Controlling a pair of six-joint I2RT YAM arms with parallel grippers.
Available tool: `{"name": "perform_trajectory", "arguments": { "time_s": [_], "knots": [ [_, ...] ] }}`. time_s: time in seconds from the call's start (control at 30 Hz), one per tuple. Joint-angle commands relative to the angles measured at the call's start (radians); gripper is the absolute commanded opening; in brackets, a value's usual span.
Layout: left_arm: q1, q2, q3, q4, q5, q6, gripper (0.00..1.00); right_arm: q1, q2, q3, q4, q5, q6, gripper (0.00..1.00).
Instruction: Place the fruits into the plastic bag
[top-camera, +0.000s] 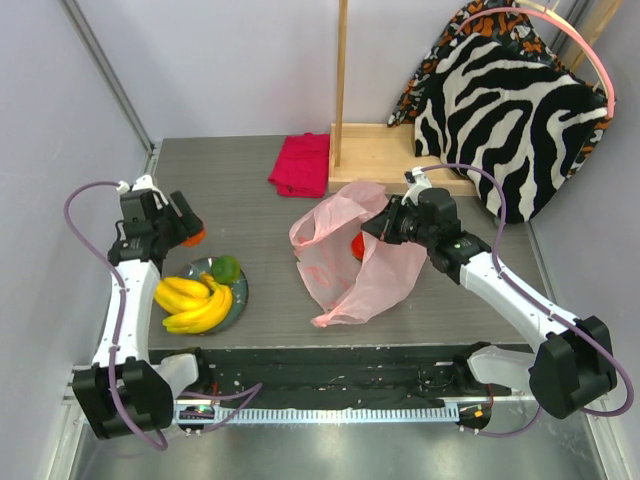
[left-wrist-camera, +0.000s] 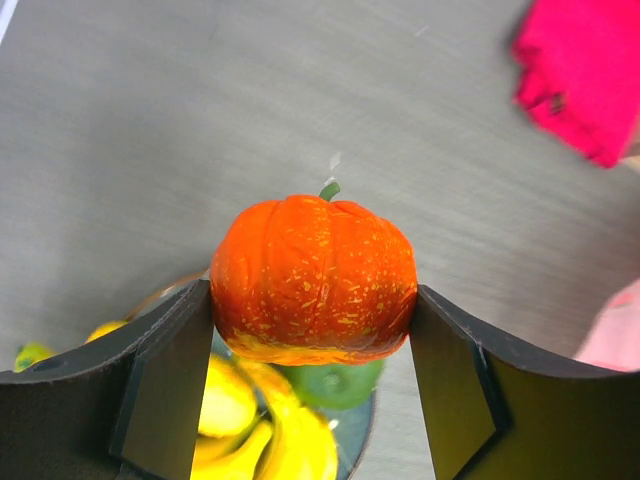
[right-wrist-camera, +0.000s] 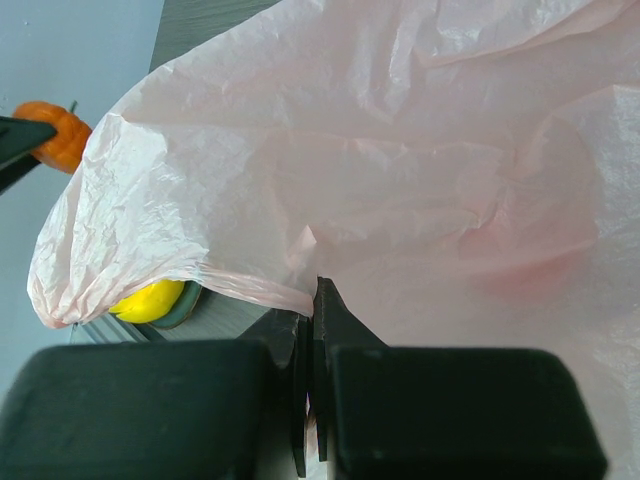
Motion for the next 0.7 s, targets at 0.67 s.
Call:
{"name": "perform_trajectory", "arguments": {
  "time_s": [0.67],
  "knots": [
    [-0.540,-0.043,0.097,0.560,0.614,0.071,0.54,-0.002,-0.012,0.117,-0.107,0.103,-0.047,0.01]
  ]
}}
